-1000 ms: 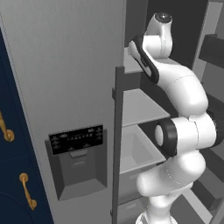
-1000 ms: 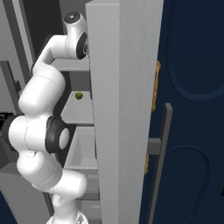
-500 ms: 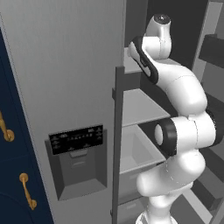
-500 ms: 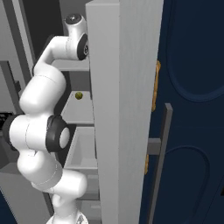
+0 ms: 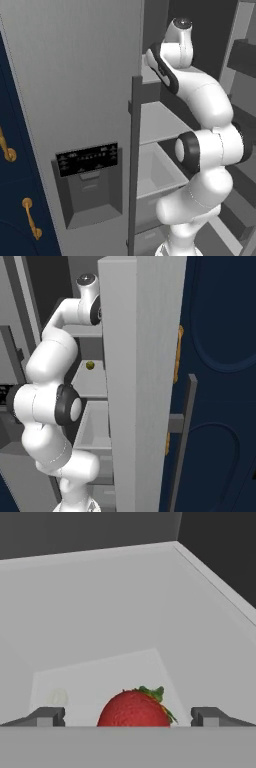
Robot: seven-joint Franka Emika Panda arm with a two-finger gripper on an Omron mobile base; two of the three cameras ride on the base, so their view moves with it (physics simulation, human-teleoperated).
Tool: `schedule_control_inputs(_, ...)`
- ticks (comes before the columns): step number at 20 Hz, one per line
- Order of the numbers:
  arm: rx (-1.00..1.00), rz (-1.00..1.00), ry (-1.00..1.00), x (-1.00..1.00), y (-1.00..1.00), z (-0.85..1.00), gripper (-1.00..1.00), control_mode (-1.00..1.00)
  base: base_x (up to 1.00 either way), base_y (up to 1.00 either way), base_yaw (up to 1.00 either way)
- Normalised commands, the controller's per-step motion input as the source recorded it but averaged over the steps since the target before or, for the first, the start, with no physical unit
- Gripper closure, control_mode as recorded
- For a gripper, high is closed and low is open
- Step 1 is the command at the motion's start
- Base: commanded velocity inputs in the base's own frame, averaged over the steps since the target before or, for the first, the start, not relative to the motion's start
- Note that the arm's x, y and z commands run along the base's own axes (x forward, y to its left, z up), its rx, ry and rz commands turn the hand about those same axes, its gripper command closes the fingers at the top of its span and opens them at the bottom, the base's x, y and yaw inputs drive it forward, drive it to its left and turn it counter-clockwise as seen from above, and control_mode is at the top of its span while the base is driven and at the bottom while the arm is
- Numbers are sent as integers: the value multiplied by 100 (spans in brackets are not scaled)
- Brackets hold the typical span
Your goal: Take the strawberry from the fridge and place it on top of the pancake, located on the dining counter.
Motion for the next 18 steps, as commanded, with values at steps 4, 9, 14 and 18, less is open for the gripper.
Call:
schedule_control_inputs(4, 0, 0, 0, 6, 0, 0, -100, -100, 0, 0, 0)
schedule_control_inputs(9, 0, 0, 0, -1, 0, -7, 100, -100, 0, 0, 0)
schedule_control_inputs(14, 0, 0, -8, -29, 2, -11, 100, -100, 0, 0, 0)
schedule_control_inputs(18, 0, 0, -16, -44, 4, 2, 100, -100, 0, 0, 0)
